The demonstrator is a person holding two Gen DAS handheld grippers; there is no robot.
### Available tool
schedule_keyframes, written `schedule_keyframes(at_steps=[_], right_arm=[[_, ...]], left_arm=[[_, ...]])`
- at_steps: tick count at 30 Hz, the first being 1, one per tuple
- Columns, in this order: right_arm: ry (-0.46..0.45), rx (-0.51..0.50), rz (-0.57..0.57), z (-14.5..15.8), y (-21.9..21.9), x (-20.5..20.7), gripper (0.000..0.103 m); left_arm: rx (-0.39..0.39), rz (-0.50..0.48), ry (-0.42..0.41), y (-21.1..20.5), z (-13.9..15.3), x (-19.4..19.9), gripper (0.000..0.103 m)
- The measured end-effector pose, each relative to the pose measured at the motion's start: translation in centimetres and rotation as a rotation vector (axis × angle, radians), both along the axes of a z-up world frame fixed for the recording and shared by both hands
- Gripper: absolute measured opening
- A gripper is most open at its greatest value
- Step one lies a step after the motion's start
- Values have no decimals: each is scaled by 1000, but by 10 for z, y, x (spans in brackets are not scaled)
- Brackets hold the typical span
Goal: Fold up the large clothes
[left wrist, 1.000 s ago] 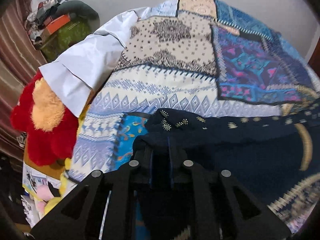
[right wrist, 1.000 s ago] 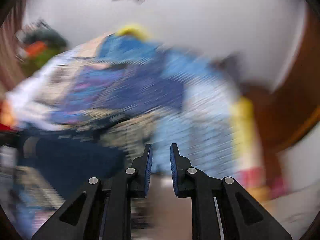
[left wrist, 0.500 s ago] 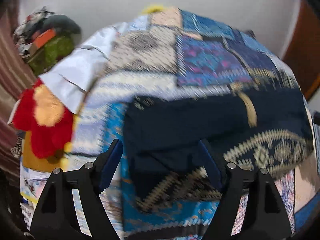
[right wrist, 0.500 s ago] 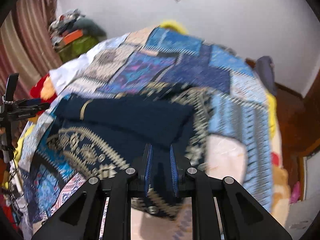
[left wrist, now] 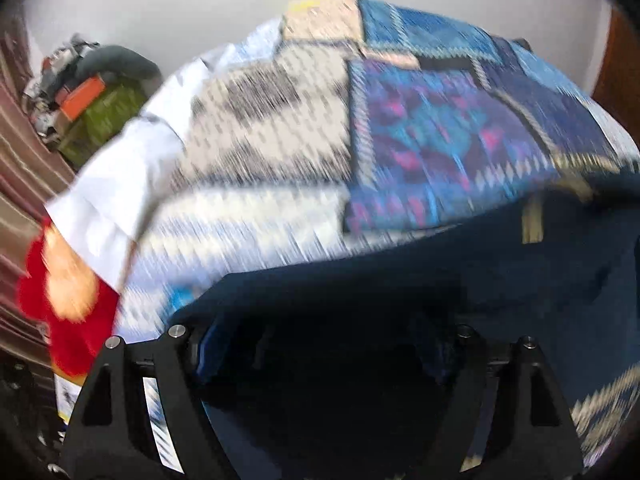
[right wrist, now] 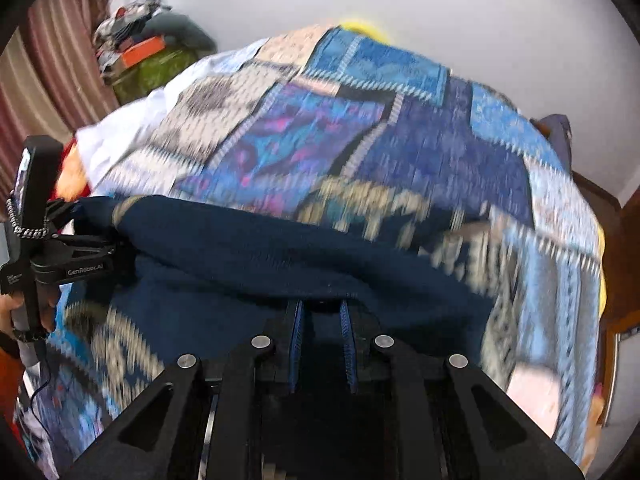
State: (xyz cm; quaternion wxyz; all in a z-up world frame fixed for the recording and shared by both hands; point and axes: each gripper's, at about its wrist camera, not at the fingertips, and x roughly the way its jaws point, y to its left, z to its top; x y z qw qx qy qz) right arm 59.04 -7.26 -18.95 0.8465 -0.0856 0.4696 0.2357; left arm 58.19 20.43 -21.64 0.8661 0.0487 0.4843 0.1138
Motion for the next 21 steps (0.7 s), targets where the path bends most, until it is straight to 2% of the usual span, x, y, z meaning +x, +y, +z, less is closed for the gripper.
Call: schedule_keyframes(at_steps=[3, 5, 7, 10, 13, 16, 18, 21], right_arm=[[-57, 56, -91, 27, -2, 27, 13], [-87, 89, -124, 44, -4, 30, 13], [-106, 107, -113, 57, -2, 26, 13], [-127, 102, -23, 69, 10, -2, 13], [-143, 48, 67, 65, 27, -42, 13], [-120, -25, 148, 42, 43, -73, 13], [-104, -130, 160, 14, 55, -87, 13], [-65, -297, 120, -29, 58, -92, 13]], left_arm=[[43, 37, -61, 9, 30, 11, 78], [37, 46, -96, 15, 50, 8, 78], [20, 38, -125, 16, 64, -5, 79], [-20, -8, -155, 13, 73, -33, 91], [-41, -68, -130, 2, 61, -61, 94], [-48, -117, -66, -13, 32, -83, 94], [-53, -141, -5, -23, 6, -96, 94], [-50, -141, 61, -29, -30, -109, 94]])
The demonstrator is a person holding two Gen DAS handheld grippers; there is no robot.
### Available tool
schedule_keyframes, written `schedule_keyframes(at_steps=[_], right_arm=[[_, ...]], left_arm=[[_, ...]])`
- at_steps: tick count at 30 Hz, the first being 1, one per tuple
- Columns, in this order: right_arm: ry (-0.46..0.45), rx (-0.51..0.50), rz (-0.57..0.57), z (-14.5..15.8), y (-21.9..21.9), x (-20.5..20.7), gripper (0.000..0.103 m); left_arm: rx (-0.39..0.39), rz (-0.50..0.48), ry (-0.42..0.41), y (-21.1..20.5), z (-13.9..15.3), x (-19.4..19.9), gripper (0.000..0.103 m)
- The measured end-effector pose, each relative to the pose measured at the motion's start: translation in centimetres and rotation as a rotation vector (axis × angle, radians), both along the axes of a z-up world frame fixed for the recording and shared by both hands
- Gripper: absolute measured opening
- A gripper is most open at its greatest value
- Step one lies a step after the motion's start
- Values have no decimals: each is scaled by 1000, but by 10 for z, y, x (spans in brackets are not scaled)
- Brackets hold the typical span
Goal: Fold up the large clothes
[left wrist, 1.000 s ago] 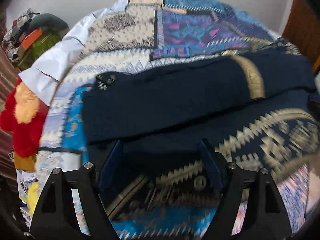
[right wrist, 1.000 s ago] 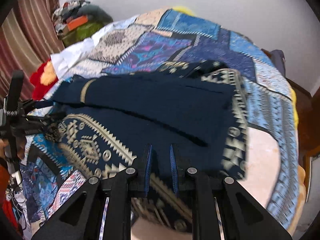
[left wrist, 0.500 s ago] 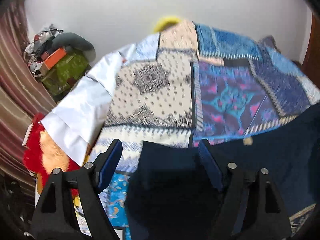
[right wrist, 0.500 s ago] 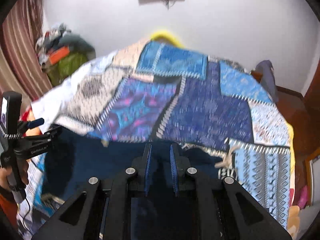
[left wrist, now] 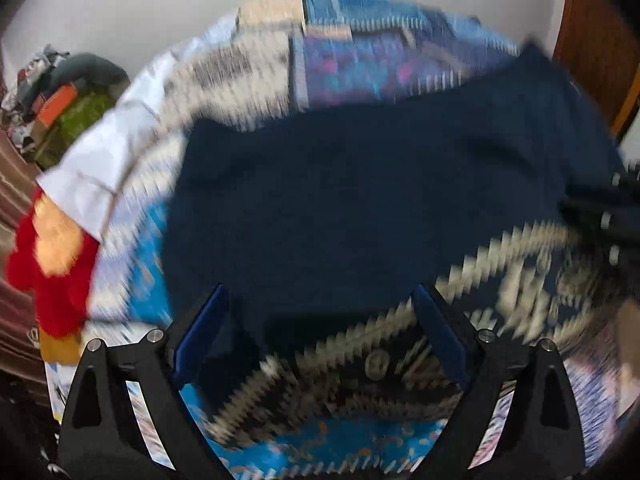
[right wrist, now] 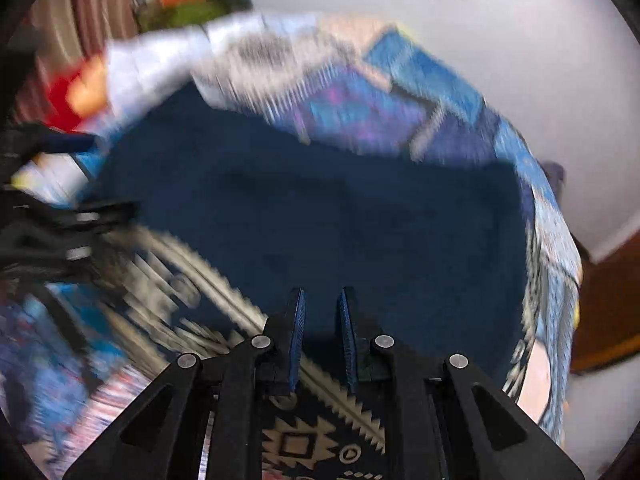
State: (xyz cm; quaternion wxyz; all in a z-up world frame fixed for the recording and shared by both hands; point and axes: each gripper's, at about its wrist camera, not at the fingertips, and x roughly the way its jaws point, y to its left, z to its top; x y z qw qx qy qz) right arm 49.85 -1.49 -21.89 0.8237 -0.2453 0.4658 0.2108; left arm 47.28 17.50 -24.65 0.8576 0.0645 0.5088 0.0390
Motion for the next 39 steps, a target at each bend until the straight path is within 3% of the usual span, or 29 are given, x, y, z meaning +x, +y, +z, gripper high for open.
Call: schedule_keyframes(at_steps=[4, 7, 9, 13, 17, 20, 22, 26, 28, 34, 39], right_arm=[[-46, -12, -4, -9, -20, -9, 13], [-79, -78, -56, -9, -39, -9, 13], [-70, -72, -82, -11, -56, -8, 13], [-6, -10, -153, -5, -100, -1, 13], [26, 31, -170, 4, -125, -6, 13], [-21, -71, -231, 6, -138, -11, 13], [-9, -82, -273, 8, -153, -13, 14], [122, 115, -317, 27, -188, -19, 14], [122, 184, -312, 42, -193, -25, 14], [86, 304, -220, 73, -156, -42, 14], [119, 299, -128, 59, -104, -45, 14]], left_arm=[[-44, 73, 17, 21, -26, -13, 97], [-64, 137, 25, 44, -33, -24, 97], [-69, 119, 7, 53, -29, -34, 97], [152, 159, 9, 59, -26, -58, 97], [172, 184, 1, 77, -19, -89, 97], [161, 244, -16, 88, -3, -109, 97], [100, 274, -38, 98, 8, -121, 97], [-87, 336, -100, 104, 27, -144, 97], [-216, 355, -106, 102, 28, -148, 97], [-538, 366, -55, 76, -4, -141, 97], [-740, 410, -9, 67, -44, -126, 97]])
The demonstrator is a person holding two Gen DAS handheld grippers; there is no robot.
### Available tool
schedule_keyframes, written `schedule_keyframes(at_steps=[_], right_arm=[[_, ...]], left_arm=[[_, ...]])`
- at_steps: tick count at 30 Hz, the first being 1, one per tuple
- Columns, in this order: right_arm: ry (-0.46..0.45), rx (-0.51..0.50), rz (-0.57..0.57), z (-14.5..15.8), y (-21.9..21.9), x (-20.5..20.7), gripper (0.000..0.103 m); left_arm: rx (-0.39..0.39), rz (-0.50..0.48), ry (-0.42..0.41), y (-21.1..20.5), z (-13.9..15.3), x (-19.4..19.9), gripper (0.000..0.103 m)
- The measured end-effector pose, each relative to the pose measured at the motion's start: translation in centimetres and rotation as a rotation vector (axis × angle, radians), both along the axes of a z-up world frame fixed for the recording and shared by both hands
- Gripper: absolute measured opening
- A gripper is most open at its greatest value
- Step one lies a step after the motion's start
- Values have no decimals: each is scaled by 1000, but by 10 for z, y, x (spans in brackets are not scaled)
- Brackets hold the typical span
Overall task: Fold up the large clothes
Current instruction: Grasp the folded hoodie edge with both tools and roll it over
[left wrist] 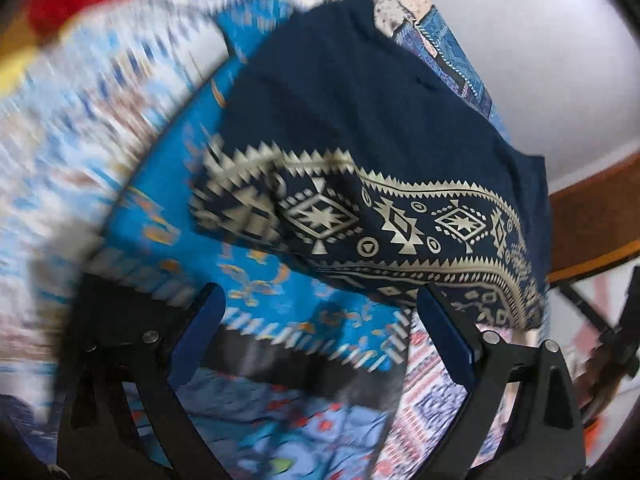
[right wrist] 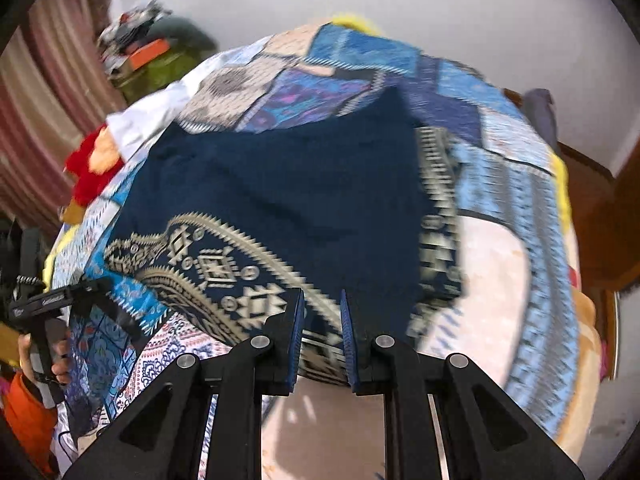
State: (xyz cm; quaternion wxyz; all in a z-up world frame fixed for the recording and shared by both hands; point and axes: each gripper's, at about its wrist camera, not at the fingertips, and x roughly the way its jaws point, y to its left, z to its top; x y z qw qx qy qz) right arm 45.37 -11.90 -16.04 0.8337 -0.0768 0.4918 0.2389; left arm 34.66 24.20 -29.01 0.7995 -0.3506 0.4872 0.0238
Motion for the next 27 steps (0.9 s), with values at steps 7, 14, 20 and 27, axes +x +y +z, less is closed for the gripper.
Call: schedule_keyframes(at_steps=[7, 14, 20, 27], right_arm=[[67, -57, 38, -57, 25, 17, 13], [189, 125, 0, -72, -1, 35, 13], [235, 165, -27, -72, -8, 38, 14], [141, 66, 38, -36, 29, 29, 14]], left_arm=[[-84, 21, -87, -1, -19, 34, 97], [-95, 31, -165, -7, -22, 88, 88], [-195, 140, -154, 21, -23, 114, 35], [94, 52, -231, 3, 40, 98, 10]])
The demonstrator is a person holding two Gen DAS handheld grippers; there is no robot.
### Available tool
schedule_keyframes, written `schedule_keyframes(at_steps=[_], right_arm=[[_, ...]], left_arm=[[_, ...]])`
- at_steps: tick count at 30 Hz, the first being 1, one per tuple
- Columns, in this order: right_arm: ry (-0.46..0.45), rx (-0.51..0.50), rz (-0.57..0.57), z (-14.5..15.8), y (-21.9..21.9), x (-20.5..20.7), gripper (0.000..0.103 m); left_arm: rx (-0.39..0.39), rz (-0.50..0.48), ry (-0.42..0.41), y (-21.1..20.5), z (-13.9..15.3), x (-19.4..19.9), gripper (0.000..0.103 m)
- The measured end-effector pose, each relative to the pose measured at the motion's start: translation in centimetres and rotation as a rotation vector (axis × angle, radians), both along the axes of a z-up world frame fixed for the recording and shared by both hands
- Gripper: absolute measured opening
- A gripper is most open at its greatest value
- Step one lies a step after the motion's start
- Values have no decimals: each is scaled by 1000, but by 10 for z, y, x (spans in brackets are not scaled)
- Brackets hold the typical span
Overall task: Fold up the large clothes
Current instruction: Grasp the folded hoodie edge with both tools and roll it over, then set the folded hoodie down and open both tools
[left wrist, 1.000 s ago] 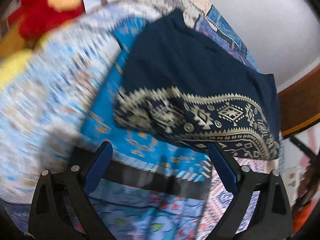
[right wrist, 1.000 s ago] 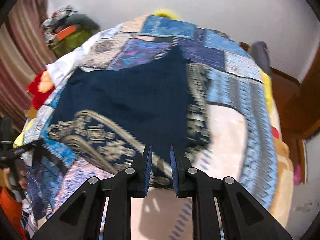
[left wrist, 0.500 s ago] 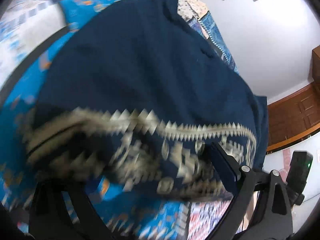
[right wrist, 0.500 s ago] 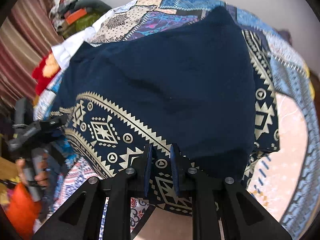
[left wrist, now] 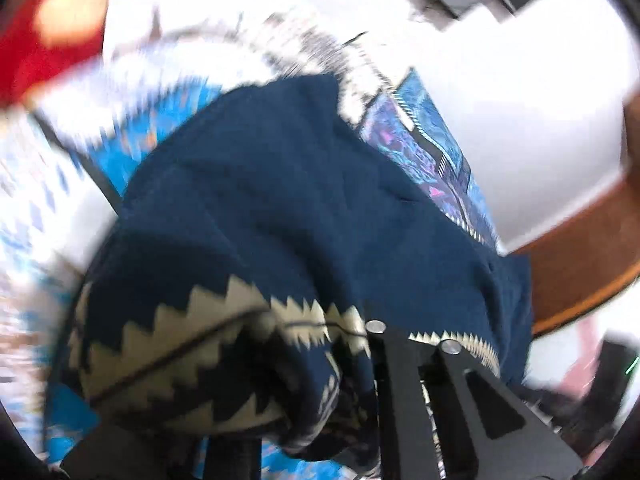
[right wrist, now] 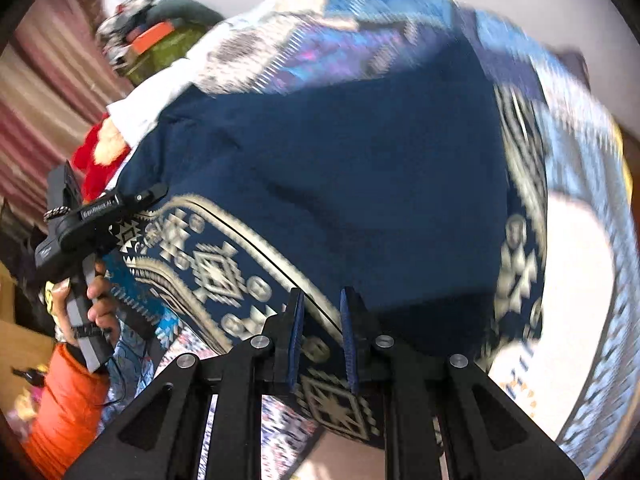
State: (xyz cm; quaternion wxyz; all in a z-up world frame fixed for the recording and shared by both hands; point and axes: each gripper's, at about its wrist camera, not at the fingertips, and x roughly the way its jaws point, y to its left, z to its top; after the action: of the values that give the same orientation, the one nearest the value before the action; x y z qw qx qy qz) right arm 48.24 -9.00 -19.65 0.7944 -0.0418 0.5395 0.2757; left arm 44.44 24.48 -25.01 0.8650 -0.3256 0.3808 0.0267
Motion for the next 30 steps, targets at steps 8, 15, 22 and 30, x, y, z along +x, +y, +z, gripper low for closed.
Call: schedule_keyframes(at_steps=[8, 15, 22, 30], right_arm=[[92, 152, 109, 2, 83, -9, 14], [294, 90, 217, -67, 139, -20, 13], [168, 93, 147, -13, 75, -18, 13], [-5, 71, -134, 49, -91, -29, 13]], left_arm=[[259, -46, -8, -12, 50, -53, 9], [412, -35, 43, -19, 48, -63, 8], [608, -122, -96, -91, 104, -53, 8], [693, -450, -167, -236, 100, -53, 8]])
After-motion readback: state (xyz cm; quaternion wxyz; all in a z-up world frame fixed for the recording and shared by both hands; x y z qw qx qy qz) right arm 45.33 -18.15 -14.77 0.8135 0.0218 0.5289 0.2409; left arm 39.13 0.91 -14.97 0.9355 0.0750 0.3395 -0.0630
